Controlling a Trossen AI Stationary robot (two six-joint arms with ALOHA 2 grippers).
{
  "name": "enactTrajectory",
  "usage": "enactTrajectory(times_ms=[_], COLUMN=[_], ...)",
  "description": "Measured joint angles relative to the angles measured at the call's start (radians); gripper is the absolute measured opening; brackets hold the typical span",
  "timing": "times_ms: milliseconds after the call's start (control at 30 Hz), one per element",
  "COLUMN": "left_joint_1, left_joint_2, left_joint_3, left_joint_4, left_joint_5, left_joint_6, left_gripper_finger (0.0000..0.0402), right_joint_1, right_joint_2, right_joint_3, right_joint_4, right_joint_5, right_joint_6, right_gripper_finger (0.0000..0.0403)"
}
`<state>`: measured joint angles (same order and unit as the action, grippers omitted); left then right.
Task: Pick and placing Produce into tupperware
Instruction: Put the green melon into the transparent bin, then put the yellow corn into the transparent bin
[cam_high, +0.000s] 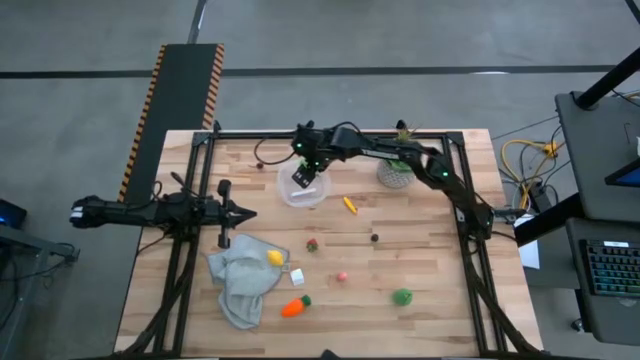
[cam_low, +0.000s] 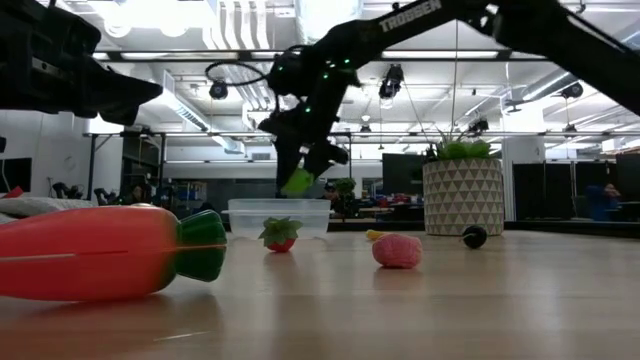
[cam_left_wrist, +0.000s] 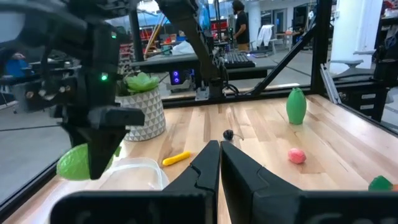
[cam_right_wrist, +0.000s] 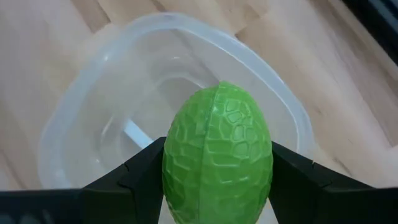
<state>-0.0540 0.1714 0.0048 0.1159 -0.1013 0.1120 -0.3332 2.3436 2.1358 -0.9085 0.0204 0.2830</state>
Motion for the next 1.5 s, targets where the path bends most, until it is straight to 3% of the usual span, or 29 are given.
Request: enactTrajectory(times_ms=[300,700,1067,1333,1500], left_joint_1=[0.000,0.000,0.000,0.000,0.000], left_joint_2=[0.030,0.031,0.031,0.033,0.033], left_joint_3=[0.000,0.000,0.000,0.000,0.000], left_joint_4=[0.004,0.004,0.003,0.003,0.003], left_joint_5=[0.000,0.000,0.000,0.000,0.000], left_joint_6=[0.000,0.000,0.000,0.000,0.000], left_gripper_finger=[0.0000,0.0000,0.0000,0.0000,0.0000], right_joint_1=[-0.006,-0.006,-0.006,-0.006,-0.004], right_joint_2=[0.132,0.142,0.142,0.134,0.062], right_joint_3=[0.172,0.165,0.164,0.164,0.165], right_joint_4=[-0.138,-0.134,-0.134,-0.135,-0.147], right_joint_5=[-0.002,-0.001,-0.001,-0.001,-0.001], right_joint_6=[-0.051,-0.072,-0.075,-0.076,-0.081], right_gripper_finger=[0.0219,0.0222,0.0263,0.0257,0.0251])
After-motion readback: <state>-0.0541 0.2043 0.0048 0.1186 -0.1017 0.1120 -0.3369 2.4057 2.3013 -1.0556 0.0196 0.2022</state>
